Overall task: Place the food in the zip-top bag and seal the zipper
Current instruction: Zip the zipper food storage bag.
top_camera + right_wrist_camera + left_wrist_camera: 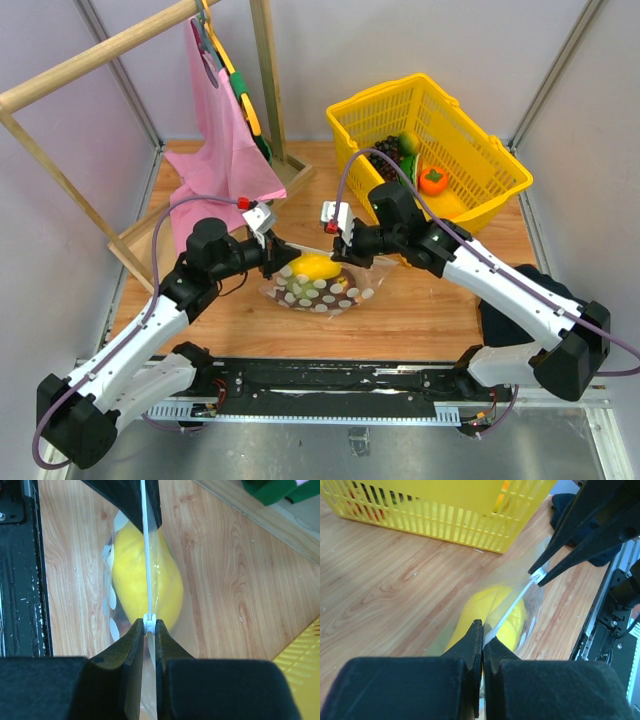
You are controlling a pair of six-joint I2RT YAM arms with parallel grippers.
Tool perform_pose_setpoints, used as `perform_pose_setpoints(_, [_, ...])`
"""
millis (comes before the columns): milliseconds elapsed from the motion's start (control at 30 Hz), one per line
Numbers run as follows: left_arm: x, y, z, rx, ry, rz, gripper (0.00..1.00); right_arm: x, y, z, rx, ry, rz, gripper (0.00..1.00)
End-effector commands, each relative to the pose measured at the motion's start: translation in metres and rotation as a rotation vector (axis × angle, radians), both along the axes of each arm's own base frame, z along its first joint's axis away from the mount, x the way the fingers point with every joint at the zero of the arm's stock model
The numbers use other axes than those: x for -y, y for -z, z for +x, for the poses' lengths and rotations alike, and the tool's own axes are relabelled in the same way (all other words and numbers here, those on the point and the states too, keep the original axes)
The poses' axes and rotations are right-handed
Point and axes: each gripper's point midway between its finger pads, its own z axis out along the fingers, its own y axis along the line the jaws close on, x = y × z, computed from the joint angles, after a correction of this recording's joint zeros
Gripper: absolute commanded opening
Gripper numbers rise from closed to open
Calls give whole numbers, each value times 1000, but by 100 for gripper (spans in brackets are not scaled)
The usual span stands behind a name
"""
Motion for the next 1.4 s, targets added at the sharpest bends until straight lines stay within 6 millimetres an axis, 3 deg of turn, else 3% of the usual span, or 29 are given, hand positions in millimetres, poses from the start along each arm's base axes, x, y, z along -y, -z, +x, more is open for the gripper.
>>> perform_pose_setpoints(0, [-15, -18, 17, 67, -111, -22, 0, 29, 19, 0, -34, 90, -89, 1])
perform_pose_setpoints(633, [-50, -16, 39, 78, -331, 20, 0, 75, 31, 11, 8, 262, -188, 1])
perform_pose_setpoints(1367, [-66, -11, 48, 64, -416, 42, 0, 125, 40, 23, 48, 487, -209, 1])
